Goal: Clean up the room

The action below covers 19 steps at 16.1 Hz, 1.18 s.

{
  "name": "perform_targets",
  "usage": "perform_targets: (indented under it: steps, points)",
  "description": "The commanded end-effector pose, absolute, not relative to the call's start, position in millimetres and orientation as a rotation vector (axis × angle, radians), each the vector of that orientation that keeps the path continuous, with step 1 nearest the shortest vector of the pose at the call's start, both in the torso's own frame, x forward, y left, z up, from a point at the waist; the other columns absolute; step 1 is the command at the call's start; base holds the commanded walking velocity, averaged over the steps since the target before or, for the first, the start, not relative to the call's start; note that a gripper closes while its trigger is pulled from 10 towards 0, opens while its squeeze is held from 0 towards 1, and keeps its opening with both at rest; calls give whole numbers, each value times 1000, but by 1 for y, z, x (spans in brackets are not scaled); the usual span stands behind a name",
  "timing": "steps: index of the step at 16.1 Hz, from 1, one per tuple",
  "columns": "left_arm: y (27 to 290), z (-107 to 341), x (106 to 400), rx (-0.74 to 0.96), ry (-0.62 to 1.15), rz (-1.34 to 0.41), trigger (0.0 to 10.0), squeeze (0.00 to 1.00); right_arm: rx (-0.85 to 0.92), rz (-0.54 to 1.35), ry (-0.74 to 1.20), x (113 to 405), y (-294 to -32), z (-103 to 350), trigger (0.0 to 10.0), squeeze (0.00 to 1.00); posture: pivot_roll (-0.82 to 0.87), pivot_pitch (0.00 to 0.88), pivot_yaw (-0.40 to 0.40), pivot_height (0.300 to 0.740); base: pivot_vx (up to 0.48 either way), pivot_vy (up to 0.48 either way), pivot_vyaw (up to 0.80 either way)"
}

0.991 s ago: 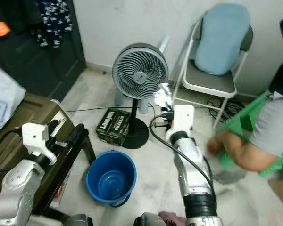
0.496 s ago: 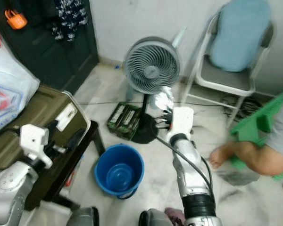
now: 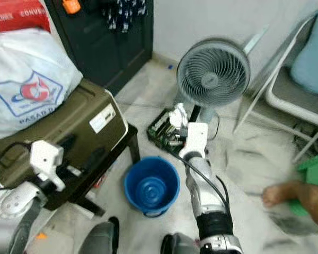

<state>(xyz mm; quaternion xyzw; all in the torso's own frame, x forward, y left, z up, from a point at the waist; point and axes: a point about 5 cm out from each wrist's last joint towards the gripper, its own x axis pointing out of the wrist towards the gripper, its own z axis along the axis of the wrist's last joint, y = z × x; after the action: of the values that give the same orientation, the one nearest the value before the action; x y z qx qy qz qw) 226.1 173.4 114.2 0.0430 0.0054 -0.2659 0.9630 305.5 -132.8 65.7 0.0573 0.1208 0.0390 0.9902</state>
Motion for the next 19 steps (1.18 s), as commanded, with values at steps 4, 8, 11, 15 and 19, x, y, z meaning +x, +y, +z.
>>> perform_targets:
  steps: [4,8,11,15,19]
  points:
    - [162,113,214,116,50,-662,10000,0,106,53,385,308,-130,44,10000,0,162,216,-22,740,0,0,0]
    - [170,119,207,149,67,-680,10000,0,152,48,537,309,-119,24,10000,0,199,257,16,740,0,0,0]
    - [177,120,200,150,96,-675,10000,0,149,123,593,311,-100,19,10000,0,223,280,37,740,0,0,0]
    - [182,122,197,161,107,-663,10000,0,133,88,616,313,-93,16,10000,0,244,297,46,740,0,0,0]
    - [183,119,196,156,118,-642,10000,0,130,16,591,317,-101,17,10000,0,255,308,46,740,0,0,0]
